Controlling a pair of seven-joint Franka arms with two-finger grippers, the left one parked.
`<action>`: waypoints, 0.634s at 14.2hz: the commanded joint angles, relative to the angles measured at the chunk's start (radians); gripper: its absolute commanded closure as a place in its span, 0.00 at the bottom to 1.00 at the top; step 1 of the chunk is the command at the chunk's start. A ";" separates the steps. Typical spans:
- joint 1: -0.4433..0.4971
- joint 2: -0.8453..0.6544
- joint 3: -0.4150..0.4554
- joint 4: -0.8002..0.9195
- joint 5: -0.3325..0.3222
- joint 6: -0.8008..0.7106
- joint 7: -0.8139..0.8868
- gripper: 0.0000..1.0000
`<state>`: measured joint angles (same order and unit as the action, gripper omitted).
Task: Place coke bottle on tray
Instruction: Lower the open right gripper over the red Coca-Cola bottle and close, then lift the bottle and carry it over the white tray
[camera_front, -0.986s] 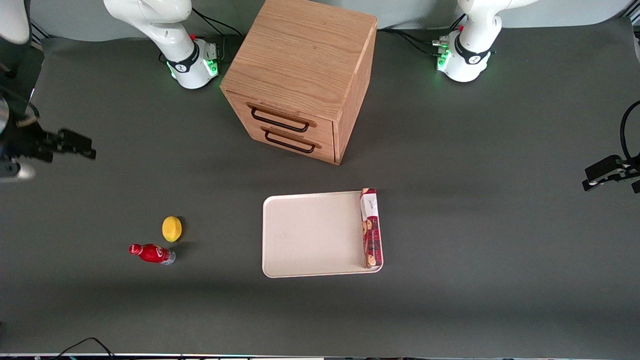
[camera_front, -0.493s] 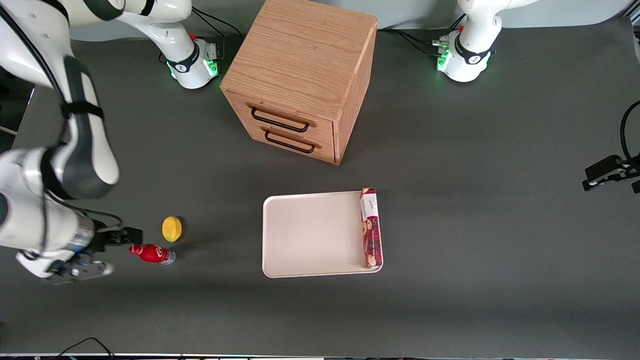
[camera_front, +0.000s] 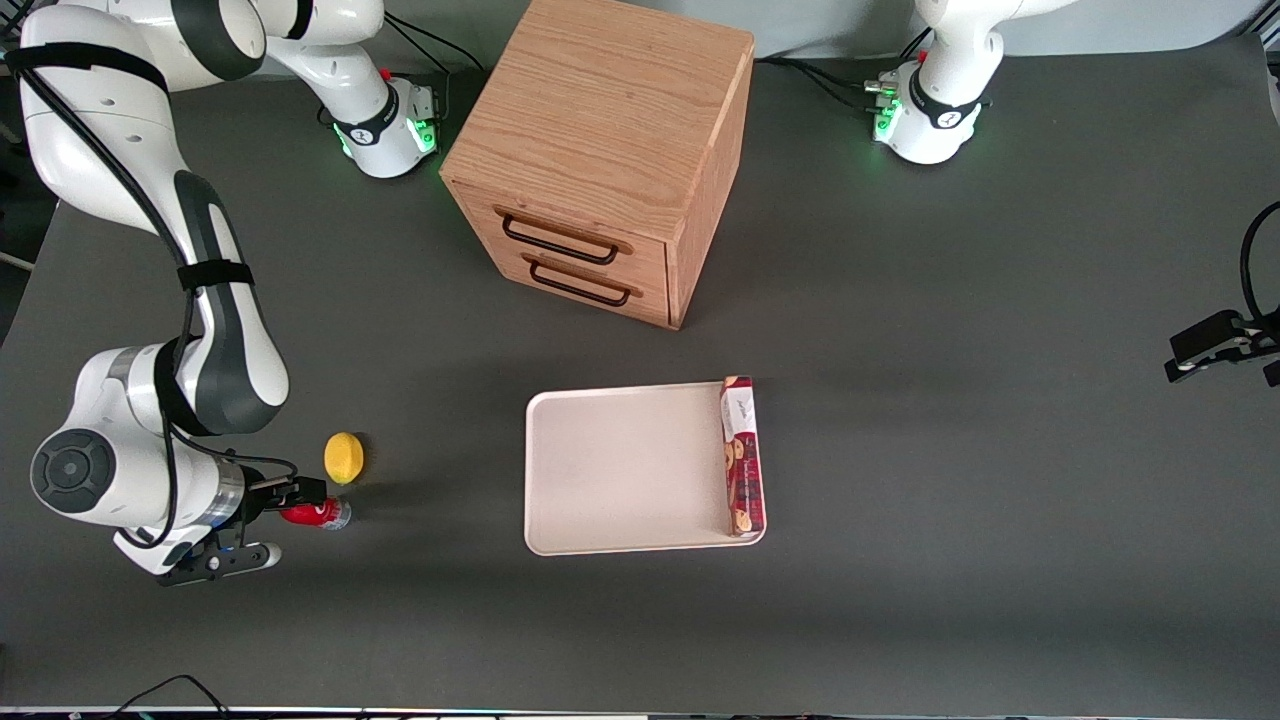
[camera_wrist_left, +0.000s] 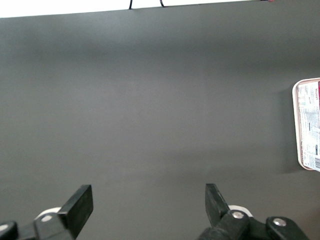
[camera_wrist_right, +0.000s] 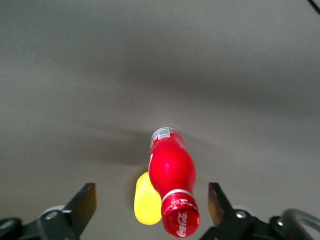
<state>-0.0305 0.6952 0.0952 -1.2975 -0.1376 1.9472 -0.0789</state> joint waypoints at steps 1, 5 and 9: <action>-0.002 -0.022 0.003 -0.034 -0.013 0.009 0.010 0.25; -0.011 -0.045 0.001 -0.084 -0.011 0.010 0.008 0.29; -0.011 -0.054 0.000 -0.092 -0.014 0.001 0.001 1.00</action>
<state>-0.0417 0.6817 0.0949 -1.3481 -0.1396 1.9464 -0.0791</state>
